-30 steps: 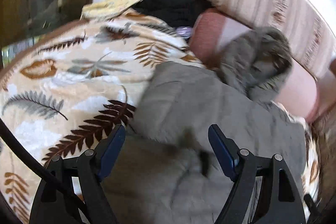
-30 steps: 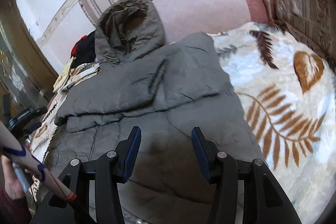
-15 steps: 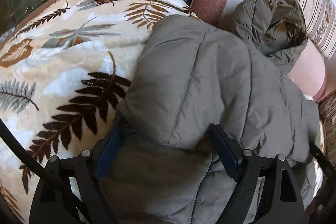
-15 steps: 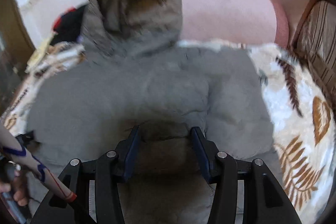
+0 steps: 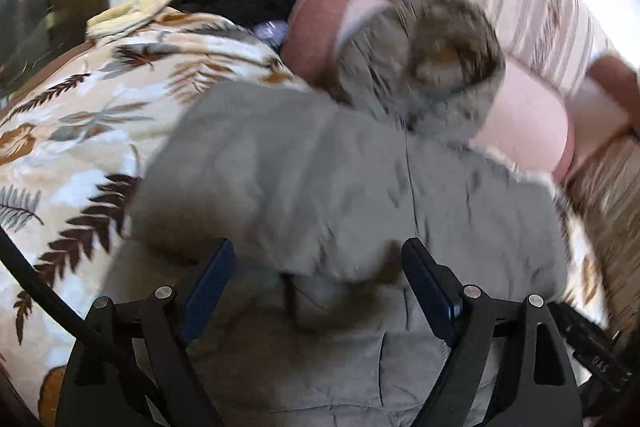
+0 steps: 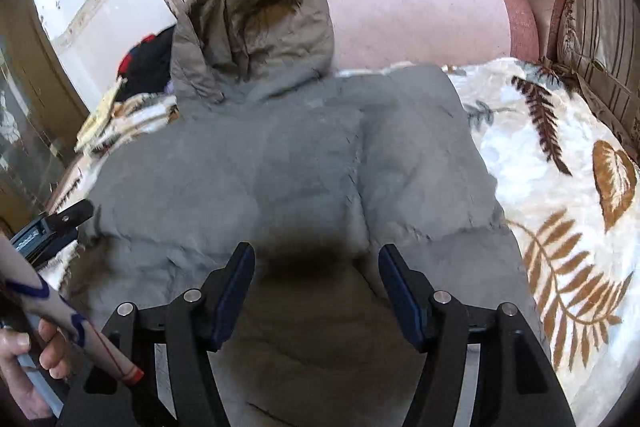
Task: Fold large clothes
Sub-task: 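Move the right tool toward the jacket hood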
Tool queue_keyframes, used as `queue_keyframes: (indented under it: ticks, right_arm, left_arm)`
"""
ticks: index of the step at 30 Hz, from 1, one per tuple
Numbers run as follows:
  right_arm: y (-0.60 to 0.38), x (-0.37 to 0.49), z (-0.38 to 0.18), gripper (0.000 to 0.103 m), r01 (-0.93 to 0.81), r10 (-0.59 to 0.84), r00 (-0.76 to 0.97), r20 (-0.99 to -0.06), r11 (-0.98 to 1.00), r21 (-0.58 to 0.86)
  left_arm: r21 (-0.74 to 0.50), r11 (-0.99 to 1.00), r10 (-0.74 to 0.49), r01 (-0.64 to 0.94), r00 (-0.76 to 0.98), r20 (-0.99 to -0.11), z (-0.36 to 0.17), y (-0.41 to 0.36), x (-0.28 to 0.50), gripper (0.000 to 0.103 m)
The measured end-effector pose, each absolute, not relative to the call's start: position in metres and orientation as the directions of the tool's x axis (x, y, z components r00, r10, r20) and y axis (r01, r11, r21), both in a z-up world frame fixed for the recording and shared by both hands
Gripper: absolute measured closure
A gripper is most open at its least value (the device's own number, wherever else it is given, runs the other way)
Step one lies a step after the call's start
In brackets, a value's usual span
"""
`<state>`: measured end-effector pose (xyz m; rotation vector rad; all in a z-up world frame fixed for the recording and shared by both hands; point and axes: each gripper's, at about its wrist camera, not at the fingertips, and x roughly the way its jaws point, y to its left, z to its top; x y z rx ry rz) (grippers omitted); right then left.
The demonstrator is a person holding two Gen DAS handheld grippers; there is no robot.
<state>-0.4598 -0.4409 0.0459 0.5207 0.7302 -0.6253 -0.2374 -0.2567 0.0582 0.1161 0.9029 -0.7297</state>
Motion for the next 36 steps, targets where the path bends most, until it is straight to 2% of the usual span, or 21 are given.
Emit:
queue_keyframes:
  ticks: [3, 5, 8, 14, 21, 27, 30, 33, 36]
  right_arm:
    - [-0.447, -0.463, 0.013, 0.034, 0.684, -0.304, 0.554, -0.775, 0.697, 0.216]
    - [-0.449, -0.465, 0.005, 0.033, 0.684, -0.286, 0.555, -0.781, 0.691, 0.233]
    - [-0.445, -0.459, 0.005, 0.027, 0.671, -0.289, 0.552, -0.782, 0.71, 0.212]
    - [-0.438, -0.452, 0.002, 0.023, 0.657, -0.306, 0.532, -0.79, 0.738, 0.157]
    - [-0.436, -0.453, 0.003, 0.023, 0.654, -0.314, 0.53, -0.787, 0.743, 0.144]
    - [-0.435, -0.454, 0.007, 0.022, 0.652, -0.314, 0.542, -0.78, 0.742, 0.155]
    - [-0.434, -0.458, 0.017, 0.028, 0.652, -0.323, 0.564, -0.76, 0.738, 0.171]
    - [-0.428, -0.467, 0.041, 0.034, 0.656, -0.364, 0.613, -0.701, 0.729, 0.196]
    - [-0.419, -0.465, 0.067, 0.037, 0.655, -0.394, 0.634, -0.666, 0.731, 0.192]
  left_arm:
    - [-0.128, 0.77, -0.475, 0.626, 0.427, -0.769, 0.042, -0.269, -0.241, 0.017]
    - [-0.103, 0.777, -0.453, 0.621, 0.438, -0.776, 0.037, -0.271, -0.24, 0.013]
    - [-0.072, 0.782, -0.428, 0.619, 0.45, -0.783, 0.029, -0.276, -0.241, 0.008]
    - [-0.04, 0.783, -0.417, 0.621, 0.477, -0.774, 0.027, -0.278, -0.245, 0.008]
    - [-0.016, 0.781, -0.428, 0.624, 0.516, -0.742, 0.036, -0.275, -0.253, 0.008]
    - [0.061, 0.77, -0.434, 0.635, 0.591, -0.68, 0.053, -0.273, -0.266, 0.008]
    - [0.075, 0.767, -0.441, 0.637, 0.609, -0.659, 0.06, -0.273, -0.268, 0.008]
    - [0.075, 0.767, -0.448, 0.638, 0.614, -0.649, 0.066, -0.27, -0.267, 0.008]
    - [0.073, 0.765, -0.442, 0.639, 0.606, -0.662, 0.067, -0.268, -0.262, 0.008]
